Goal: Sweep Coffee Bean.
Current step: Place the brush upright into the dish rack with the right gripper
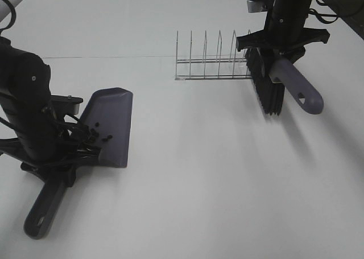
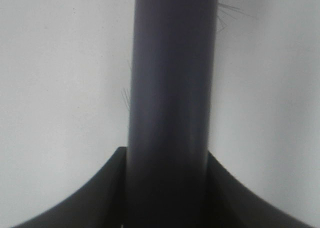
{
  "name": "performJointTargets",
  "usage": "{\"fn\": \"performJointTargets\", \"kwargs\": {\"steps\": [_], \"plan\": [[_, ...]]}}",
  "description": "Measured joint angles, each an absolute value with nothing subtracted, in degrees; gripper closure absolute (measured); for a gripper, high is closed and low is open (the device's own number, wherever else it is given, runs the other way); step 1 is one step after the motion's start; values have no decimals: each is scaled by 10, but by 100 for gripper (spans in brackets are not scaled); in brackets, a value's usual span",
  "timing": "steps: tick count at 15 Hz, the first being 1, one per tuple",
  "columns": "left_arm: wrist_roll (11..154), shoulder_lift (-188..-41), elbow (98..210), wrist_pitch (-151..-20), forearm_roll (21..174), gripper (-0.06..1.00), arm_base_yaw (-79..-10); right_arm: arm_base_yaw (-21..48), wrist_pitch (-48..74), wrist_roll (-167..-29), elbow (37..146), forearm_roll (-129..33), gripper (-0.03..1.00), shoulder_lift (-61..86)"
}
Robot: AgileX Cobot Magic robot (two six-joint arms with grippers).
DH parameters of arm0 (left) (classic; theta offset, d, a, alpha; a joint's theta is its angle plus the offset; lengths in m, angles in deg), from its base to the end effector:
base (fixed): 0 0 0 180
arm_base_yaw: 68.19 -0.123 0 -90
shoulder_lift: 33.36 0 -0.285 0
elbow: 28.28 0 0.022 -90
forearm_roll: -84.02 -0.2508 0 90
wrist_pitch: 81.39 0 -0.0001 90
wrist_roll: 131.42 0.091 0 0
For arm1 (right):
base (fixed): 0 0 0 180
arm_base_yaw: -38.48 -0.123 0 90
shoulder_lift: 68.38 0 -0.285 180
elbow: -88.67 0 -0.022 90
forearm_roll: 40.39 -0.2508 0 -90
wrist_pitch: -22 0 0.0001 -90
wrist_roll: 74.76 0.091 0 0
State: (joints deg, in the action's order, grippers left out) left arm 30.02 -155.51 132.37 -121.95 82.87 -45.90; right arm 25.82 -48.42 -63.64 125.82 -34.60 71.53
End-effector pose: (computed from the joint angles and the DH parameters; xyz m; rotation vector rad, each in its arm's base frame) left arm 0.2981 -0.1209 0.0908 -0.1254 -3.1096 -0.0382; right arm 0.4686 0.0964 0.1827 -0.0827 3.0022 -0.1061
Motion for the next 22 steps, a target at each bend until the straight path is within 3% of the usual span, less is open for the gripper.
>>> {"fn": "performJointTargets", "kwargs": {"steps": [12, 17, 22], "plan": [[306, -1556, 1324, -1218, 829, 59, -459, 263, -483, -636, 1255, -345, 66, 716], [306, -1556, 1324, -1218, 829, 59, -459, 264, -486, -636, 1177, -341, 66, 660], [306, -1556, 1324, -1218, 829, 59, -459, 264, -484, -636, 1217, -335, 66, 692]]}}
